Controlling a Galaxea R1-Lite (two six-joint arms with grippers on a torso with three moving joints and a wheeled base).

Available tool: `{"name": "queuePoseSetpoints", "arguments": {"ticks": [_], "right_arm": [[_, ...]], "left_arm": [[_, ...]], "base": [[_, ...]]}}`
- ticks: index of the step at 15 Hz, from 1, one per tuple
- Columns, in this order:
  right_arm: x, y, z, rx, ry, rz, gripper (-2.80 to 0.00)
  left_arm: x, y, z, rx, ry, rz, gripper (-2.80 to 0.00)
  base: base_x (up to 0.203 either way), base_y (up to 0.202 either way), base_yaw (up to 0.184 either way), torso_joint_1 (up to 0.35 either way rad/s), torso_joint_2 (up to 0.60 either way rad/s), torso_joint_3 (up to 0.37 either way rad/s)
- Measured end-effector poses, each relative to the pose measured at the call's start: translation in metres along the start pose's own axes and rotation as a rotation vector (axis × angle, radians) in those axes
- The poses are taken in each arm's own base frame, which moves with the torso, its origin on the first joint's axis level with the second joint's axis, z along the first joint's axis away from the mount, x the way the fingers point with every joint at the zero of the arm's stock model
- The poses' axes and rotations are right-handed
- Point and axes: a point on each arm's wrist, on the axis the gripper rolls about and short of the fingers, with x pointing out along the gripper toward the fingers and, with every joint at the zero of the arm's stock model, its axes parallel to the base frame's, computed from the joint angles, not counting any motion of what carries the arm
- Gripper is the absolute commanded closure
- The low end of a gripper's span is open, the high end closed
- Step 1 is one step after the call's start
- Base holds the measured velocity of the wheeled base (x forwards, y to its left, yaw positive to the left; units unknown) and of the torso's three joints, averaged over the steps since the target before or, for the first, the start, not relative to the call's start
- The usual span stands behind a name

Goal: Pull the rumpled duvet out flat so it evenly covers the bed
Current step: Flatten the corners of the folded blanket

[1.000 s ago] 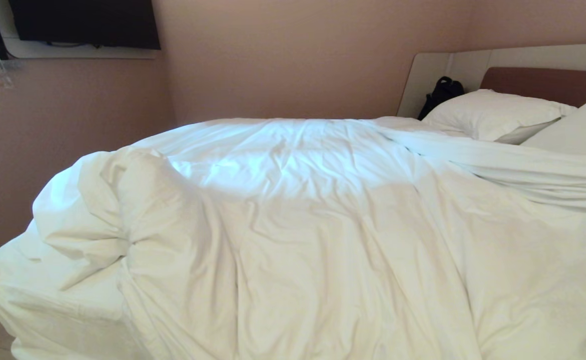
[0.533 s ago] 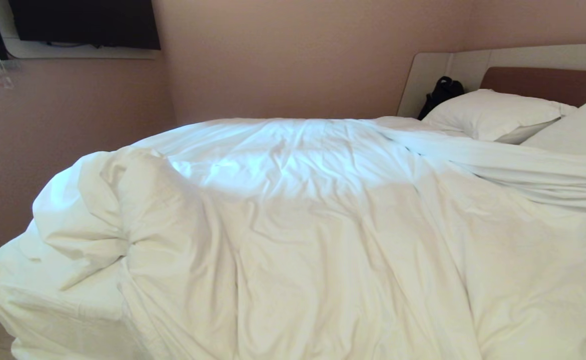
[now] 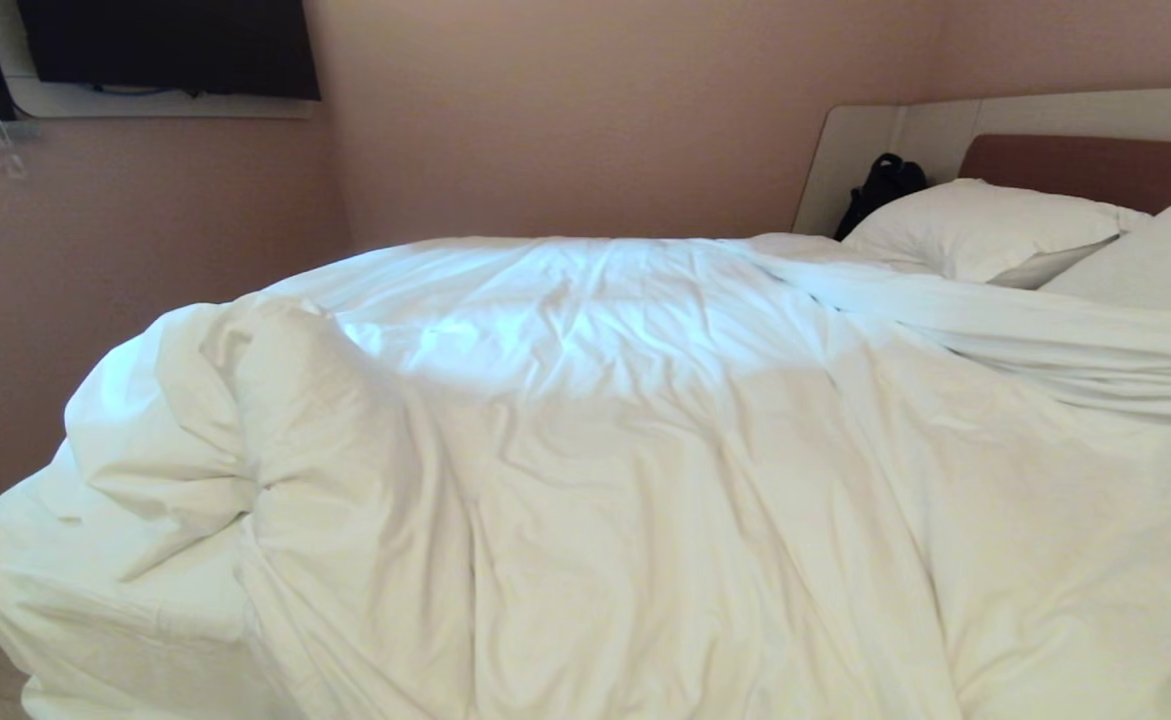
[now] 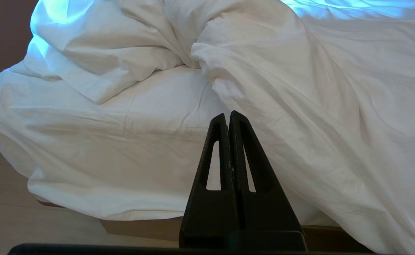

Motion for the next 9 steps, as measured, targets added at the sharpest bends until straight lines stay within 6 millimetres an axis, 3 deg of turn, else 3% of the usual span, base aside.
{"name": "queuePoseSetpoints", "arguments": {"ticks": [4,9], "right_arm": [[-0.0007,-0.005,0.0039,-0.026,0.035,0.104,-2.8],[0.0058,0.0043,-0.0033,-0.162,0.136,0.287,-2.8]], "left_arm": [[0.0,0.0,0.0,0.0,0.0,0.0,0.0],[0.0,0.0,0.0,0.0,0.0,0.0,0.0]], "base": [[0.0,0.0,0.0,0.0,0.0,0.0],[0.0,0.0,0.0,0.0,0.0,0.0]]}}
